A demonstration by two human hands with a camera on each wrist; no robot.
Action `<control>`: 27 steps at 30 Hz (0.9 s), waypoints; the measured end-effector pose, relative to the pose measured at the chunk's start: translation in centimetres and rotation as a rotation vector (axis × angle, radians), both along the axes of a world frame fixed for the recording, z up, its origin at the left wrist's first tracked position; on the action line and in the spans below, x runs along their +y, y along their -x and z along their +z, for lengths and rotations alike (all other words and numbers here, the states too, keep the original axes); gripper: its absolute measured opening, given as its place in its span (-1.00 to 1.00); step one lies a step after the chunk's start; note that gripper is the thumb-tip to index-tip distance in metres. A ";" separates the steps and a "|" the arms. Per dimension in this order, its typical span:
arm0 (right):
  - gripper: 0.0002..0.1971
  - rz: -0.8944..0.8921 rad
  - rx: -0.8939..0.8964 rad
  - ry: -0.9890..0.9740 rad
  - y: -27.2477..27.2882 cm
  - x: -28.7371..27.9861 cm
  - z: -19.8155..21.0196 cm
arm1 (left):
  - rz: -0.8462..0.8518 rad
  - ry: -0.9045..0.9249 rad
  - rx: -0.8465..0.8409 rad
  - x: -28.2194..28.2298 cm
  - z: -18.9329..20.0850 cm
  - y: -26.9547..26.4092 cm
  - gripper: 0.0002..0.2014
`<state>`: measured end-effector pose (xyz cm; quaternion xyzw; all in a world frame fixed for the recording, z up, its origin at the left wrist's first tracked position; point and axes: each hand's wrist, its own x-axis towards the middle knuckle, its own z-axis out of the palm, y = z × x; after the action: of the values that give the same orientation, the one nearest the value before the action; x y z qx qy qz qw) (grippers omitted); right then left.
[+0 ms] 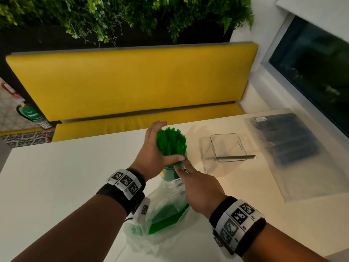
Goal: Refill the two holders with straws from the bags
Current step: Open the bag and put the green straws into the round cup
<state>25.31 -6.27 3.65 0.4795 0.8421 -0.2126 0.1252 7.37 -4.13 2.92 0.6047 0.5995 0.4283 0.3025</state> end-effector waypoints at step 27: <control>-0.06 0.003 0.028 -0.020 -0.2 0.0 -0.7 | -0.004 -0.259 0.508 2.3 4.7 -4.0 -0.49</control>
<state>25.48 -6.30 3.00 0.4768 0.8465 -0.2105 0.1090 11.39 -1.84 7.62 0.7275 0.5952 0.3353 0.0638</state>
